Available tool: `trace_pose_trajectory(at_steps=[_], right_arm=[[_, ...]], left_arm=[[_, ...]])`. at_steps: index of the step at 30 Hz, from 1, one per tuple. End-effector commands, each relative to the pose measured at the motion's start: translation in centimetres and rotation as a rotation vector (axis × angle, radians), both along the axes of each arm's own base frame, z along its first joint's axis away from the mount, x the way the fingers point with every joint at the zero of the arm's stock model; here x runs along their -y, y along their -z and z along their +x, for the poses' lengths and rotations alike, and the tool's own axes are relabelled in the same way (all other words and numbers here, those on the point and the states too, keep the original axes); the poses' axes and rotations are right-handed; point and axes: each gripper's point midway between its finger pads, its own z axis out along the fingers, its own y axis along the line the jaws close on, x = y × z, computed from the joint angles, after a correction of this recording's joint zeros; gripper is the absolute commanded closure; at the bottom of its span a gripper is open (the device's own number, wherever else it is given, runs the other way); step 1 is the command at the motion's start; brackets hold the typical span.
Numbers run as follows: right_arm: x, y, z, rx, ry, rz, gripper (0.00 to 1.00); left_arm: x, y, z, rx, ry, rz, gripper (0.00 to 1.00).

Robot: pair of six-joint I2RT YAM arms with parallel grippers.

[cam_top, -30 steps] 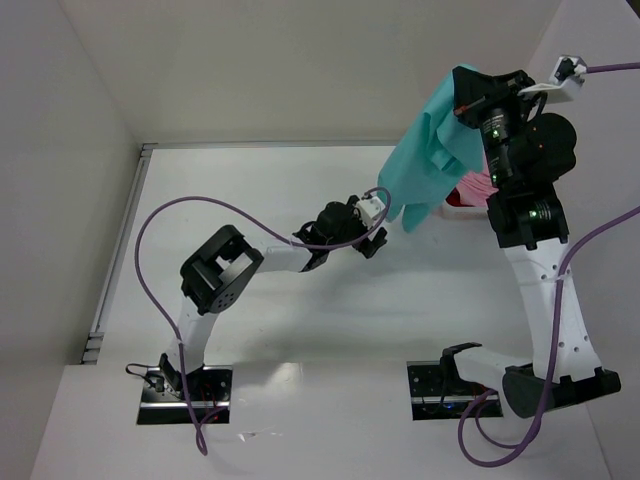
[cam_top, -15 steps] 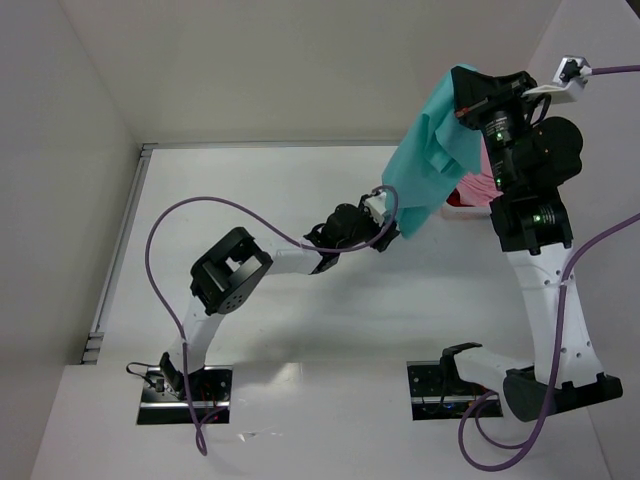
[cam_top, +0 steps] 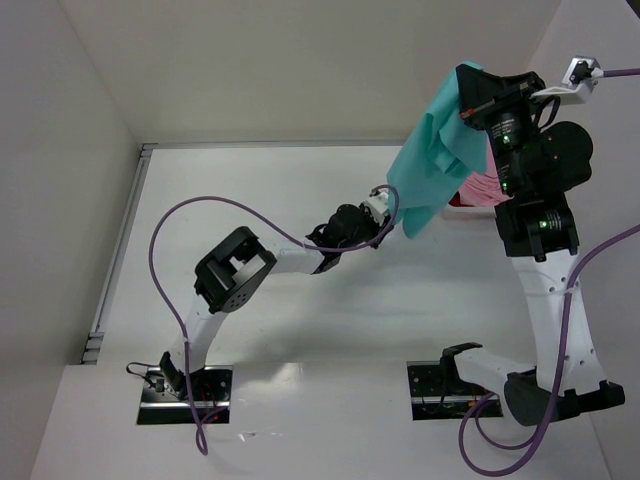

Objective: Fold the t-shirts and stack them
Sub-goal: Flatten out the tshirt

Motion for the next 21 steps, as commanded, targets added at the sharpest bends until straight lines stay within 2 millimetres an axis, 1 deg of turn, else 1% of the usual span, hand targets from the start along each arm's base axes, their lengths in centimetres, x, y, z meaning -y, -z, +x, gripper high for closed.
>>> trace_pose_trajectory(at_steps=[1, 2, 4, 5, 6, 7, 8, 9, 10, 11, 12, 13, 14, 15, 16, 17, 19, 20, 21], right_arm=[[0.8, -4.2, -3.3, 0.129, 0.003, 0.025, 0.99], [0.9, -4.5, -3.8, 0.138, 0.003, 0.027, 0.99], [0.8, -4.3, -3.6, 0.138, 0.003, 0.027, 0.99], [0.8, -4.3, -3.6, 0.138, 0.003, 0.027, 0.99], [1.1, -4.6, -4.1, 0.146, 0.011, 0.033, 0.99], [1.1, -4.6, -4.1, 0.146, 0.011, 0.033, 0.99], [1.1, -4.6, -4.1, 0.146, 0.011, 0.033, 0.99], [1.1, -4.6, -4.1, 0.146, 0.011, 0.033, 0.99], [1.1, -4.6, -4.1, 0.146, 0.011, 0.033, 0.99], [1.1, -4.6, -4.1, 0.146, 0.011, 0.033, 0.99], [1.0, -4.3, -3.6, 0.137, 0.011, 0.031, 0.99], [1.0, -4.3, -3.6, 0.137, 0.011, 0.031, 0.99], [1.0, -4.3, -3.6, 0.137, 0.011, 0.031, 0.99], [1.0, -4.3, -3.6, 0.137, 0.011, 0.031, 0.99], [1.0, -4.3, -3.6, 0.136, 0.007, 0.039, 0.99], [0.8, -4.3, -3.7, 0.137, -0.002, 0.035, 0.99], [0.8, -4.6, -3.8, 0.145, -0.006, 0.045, 0.99], [0.8, -4.6, -3.8, 0.145, -0.006, 0.045, 0.99], [0.8, -4.6, -3.8, 0.145, -0.006, 0.045, 0.99]], left_arm=[[1.2, -2.4, 0.6, 0.038, 0.008, -0.083, 0.70], [1.3, -2.8, 0.7, 0.044, 0.008, -0.090, 0.74], [1.3, -2.8, 0.8, 0.037, -0.003, -0.095, 0.82], [1.3, -2.8, 0.8, 0.030, -0.004, -0.101, 0.82], [1.3, -2.8, 0.8, 0.029, -0.004, -0.101, 0.82], [1.4, -2.8, 0.6, 0.028, 0.008, -0.102, 0.77], [1.4, -2.8, 0.6, 0.028, 0.008, -0.102, 0.59], [1.4, -2.8, 0.6, 0.028, 0.008, -0.102, 0.49], [1.4, -2.8, 0.6, 0.028, 0.008, -0.102, 0.40], [1.5, -2.8, 0.5, 0.020, 0.016, -0.108, 0.35], [2.0, -2.8, -0.1, 0.018, 0.036, -0.109, 0.30], [2.0, -2.8, -0.2, 0.011, 0.035, -0.114, 0.25], [1.8, -2.1, 0.0, 0.009, 0.018, -0.109, 0.25], [1.7, -2.5, 0.4, 0.022, -0.004, -0.120, 0.25], [1.9, -2.5, 0.1, 0.024, -0.015, -0.119, 0.25], [1.7, -2.2, 0.5, 0.017, -0.040, -0.125, 0.25], [1.8, -2.2, 0.5, 0.011, -0.072, -0.132, 0.25], [2.2, -2.3, 0.4, 0.019, -0.078, -0.141, 0.27], [2.1, -2.6, 0.6, 0.027, -0.088, -0.149, 0.34]])
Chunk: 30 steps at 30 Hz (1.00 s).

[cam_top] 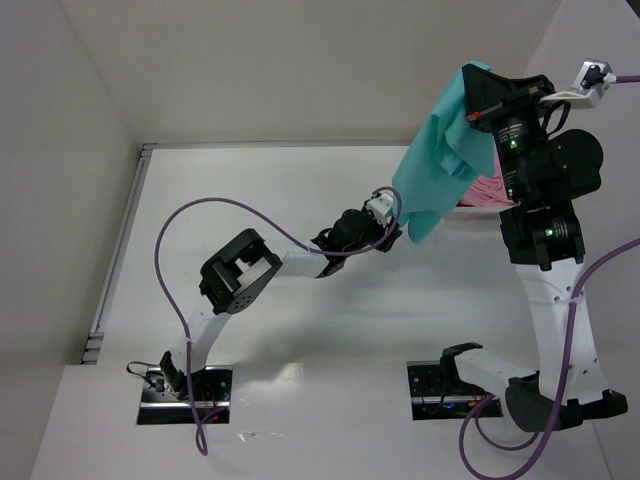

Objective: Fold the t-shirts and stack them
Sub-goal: Flatten out the tshirt

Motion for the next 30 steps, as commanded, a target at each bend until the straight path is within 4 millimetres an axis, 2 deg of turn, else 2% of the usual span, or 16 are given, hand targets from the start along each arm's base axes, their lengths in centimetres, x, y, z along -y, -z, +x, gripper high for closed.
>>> trace_pose_trajectory(at_steps=[1, 3, 4, 8, 9, 10, 12, 14, 16, 17, 21, 22, 24, 26, 28, 30], right_arm=[[0.5, -3.5, -2.3, 0.112, -0.003, 0.031, 0.99], [0.5, -3.5, -2.3, 0.112, -0.003, 0.031, 0.99], [0.5, -3.5, -2.3, 0.112, -0.003, 0.031, 0.99], [0.8, -3.8, -2.7, 0.120, 0.006, 0.037, 0.99], [0.8, -3.8, -2.7, 0.120, 0.006, 0.037, 0.99], [0.7, -3.4, -2.4, 0.111, 0.006, 0.036, 0.99], [0.7, -3.4, -2.4, 0.111, 0.006, 0.036, 0.99], [0.7, -3.4, -2.4, 0.111, 0.006, 0.036, 0.99], [0.6, -3.2, -1.9, 0.102, 0.006, 0.034, 0.99], [0.6, -3.2, -1.9, 0.102, 0.006, 0.034, 0.99], [0.3, -3.1, -1.3, 0.102, -0.013, 0.046, 0.99], [0.0, -3.2, -1.2, 0.103, -0.025, 0.040, 0.99], [-0.3, -2.9, -0.7, 0.092, -0.040, 0.044, 0.99], [-0.7, -2.9, -0.3, 0.091, -0.057, 0.046, 0.99], [-1.2, -2.4, 0.1, 0.084, -0.084, 0.043, 0.99], [-1.5, -2.4, 0.4, 0.084, -0.100, 0.047, 0.99]], left_arm=[[1.3, -2.2, 0.6, 0.052, -0.059, -0.095, 0.40], [1.9, -2.7, 0.2, 0.058, -0.048, -0.103, 0.55], [1.8, -2.7, 0.3, 0.050, -0.058, -0.111, 0.68], [1.4, -2.9, 0.1, 0.049, -0.069, -0.142, 0.94], [1.3, -3.6, 0.0, 0.062, -0.068, -0.160, 0.98], [1.2, -3.0, -0.2, 0.044, -0.070, -0.158, 1.00], [0.9, -4.3, 0.1, 0.041, -0.068, -0.187, 1.00], [0.8, -4.5, -0.2, 0.039, -0.033, -0.189, 0.95], [0.6, -4.2, -0.4, 0.042, -0.032, -0.193, 0.75], [0.5, -4.6, -0.7, 0.048, -0.018, -0.202, 0.55], [-0.4, -5.0, -2.4, 0.045, 0.017, -0.216, 0.31], [-0.9, -4.1, -3.1, 0.034, 0.029, -0.205, 0.28], [-1.6, -5.7, -3.9, 0.066, 0.045, -0.243, 0.25], [-2.3, -5.4, -4.6, 0.061, 0.045, -0.251, 0.25], [-2.6, -7.0, -4.6, 0.084, 0.038, -0.278, 0.25], [-2.8, -6.9, -5.4, 0.085, 0.038, -0.281, 0.25]])
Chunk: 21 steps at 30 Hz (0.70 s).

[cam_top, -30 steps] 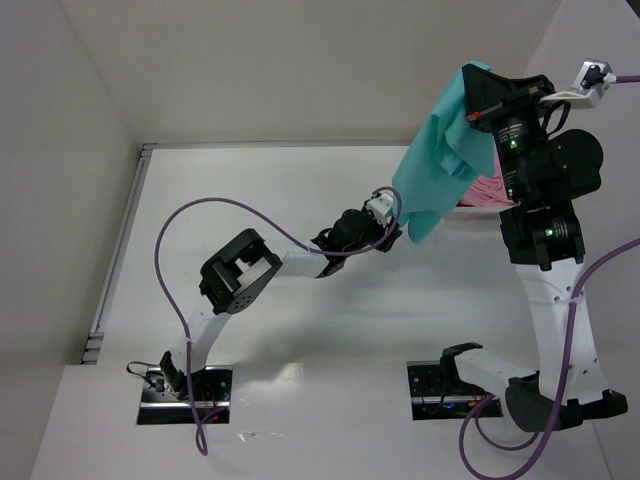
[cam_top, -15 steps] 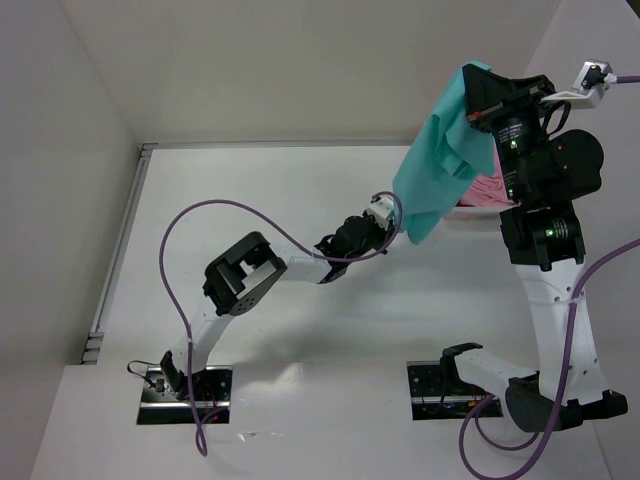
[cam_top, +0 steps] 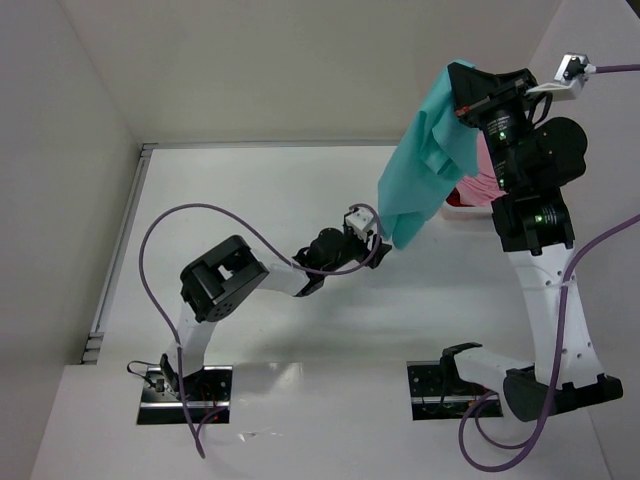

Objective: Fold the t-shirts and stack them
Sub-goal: Flatten out the tshirt

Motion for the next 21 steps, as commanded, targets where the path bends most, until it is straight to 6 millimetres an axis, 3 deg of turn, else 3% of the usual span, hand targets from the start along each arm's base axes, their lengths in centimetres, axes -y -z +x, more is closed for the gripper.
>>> trace_pose_trajectory(at_steps=[1, 4, 10, 17, 19, 20, 21], right_arm=[[-0.7, -3.4, -1.7, 0.118, -0.068, 0.032, 0.99], [-1.7, -2.7, -0.7, 0.104, -0.108, 0.049, 0.99], [-4.3, -1.9, 1.1, 0.080, -0.189, 0.053, 0.99], [-6.5, -1.6, 1.6, 0.069, -0.258, 0.055, 0.99], [-6.6, -2.0, 1.2, 0.075, -0.275, 0.060, 0.99], [-6.5, -2.6, 0.9, 0.094, -0.275, 0.062, 0.99], [-6.7, -2.6, 0.8, 0.094, -0.283, 0.058, 0.99]], left_arm=[[0.2, -7.4, -0.8, 0.119, 0.012, -0.184, 0.25], [-0.3, -8.1, -1.3, 0.143, -0.023, -0.174, 0.25], [-2.4, -6.0, -1.4, 0.089, -0.118, -0.124, 0.29], [-4.8, -3.7, 0.2, 0.027, -0.345, -0.033, 0.29], [-5.5, -3.8, 0.9, 0.021, -0.412, -0.026, 0.30], [-5.7, -2.9, 1.2, 0.002, -0.434, 0.002, 0.30], [-5.7, -3.4, 1.5, 0.006, -0.454, -0.002, 0.30]])
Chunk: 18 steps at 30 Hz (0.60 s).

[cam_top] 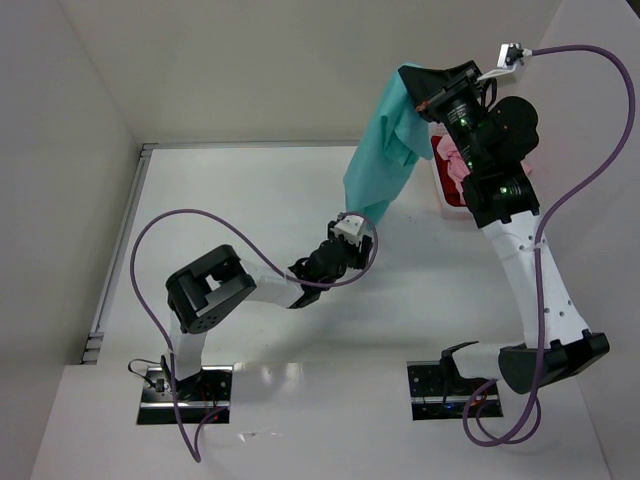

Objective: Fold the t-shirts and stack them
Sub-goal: Flatten out the tshirt

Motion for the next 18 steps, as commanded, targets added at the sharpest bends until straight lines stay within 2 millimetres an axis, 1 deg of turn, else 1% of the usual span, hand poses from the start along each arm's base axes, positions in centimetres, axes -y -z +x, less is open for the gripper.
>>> trace_pose_trajectory(at_steps=[1, 2, 3, 4, 5, 6, 7, 8, 9, 10, 11, 13, 15, 17, 18], right_arm=[[0.1, -6.2, -3.5, 0.184, -0.042, 0.055, 0.99], [-0.1, -6.2, -3.6, 0.185, -0.050, 0.051, 0.99], [-0.1, -6.2, -3.6, 0.185, -0.051, 0.051, 0.99], [-0.2, -6.7, -4.0, 0.198, -0.060, 0.049, 0.99], [-0.1, -6.8, -4.3, 0.197, -0.060, 0.049, 0.99], [-0.1, -6.8, -4.3, 0.197, -0.060, 0.049, 0.99], [0.1, -7.5, -5.2, 0.219, -0.068, 0.050, 0.99], [0.1, -7.5, -5.2, 0.219, -0.068, 0.050, 0.99], [0.2, -7.9, -5.9, 0.231, -0.068, 0.053, 0.99], [0.4, -8.2, -6.5, 0.237, -0.068, 0.055, 0.99], [0.2, -8.2, -6.7, 0.237, -0.077, 0.056, 0.99], [0.6, -9.0, -8.2, 0.257, -0.077, 0.061, 0.99], [0.7, -9.0, -8.5, 0.259, -0.077, 0.062, 0.99], [0.8, -8.9, -8.8, 0.260, -0.077, 0.062, 0.99], [0.8, -8.9, -8.8, 0.260, -0.077, 0.062, 0.99]], left_arm=[[-1.1, -2.4, 1.9, 0.016, -0.156, -0.050, 0.32], [-1.1, -2.6, 1.9, 0.009, -0.184, -0.060, 0.32], [-1.3, -2.0, 2.0, 0.002, -0.202, -0.058, 0.33], [-1.4, -2.2, 2.2, 0.003, -0.216, -0.055, 0.33], [-1.5, -1.8, 2.3, -0.005, -0.231, -0.059, 0.34], [-1.7, -1.8, 2.3, -0.004, -0.240, -0.058, 0.34], [-1.5, -1.7, 2.5, -0.004, -0.240, -0.058, 0.34], [-1.7, -1.3, 2.5, -0.006, -0.251, -0.049, 0.34], [-1.8, -1.6, 2.8, 0.005, -0.263, -0.047, 0.34], [-1.8, -1.2, 2.8, 0.001, -0.263, -0.038, 0.34], [-1.9, -1.2, 2.8, 0.002, -0.274, -0.038, 0.34], [-1.8, -1.5, 3.0, 0.010, -0.272, -0.037, 0.34], [-1.7, -1.5, 3.1, 0.022, -0.270, -0.035, 0.34], [-1.3, -1.9, 3.0, 0.039, -0.243, -0.028, 0.45], [-1.2, -2.2, 3.1, 0.045, -0.243, -0.040, 0.54]])
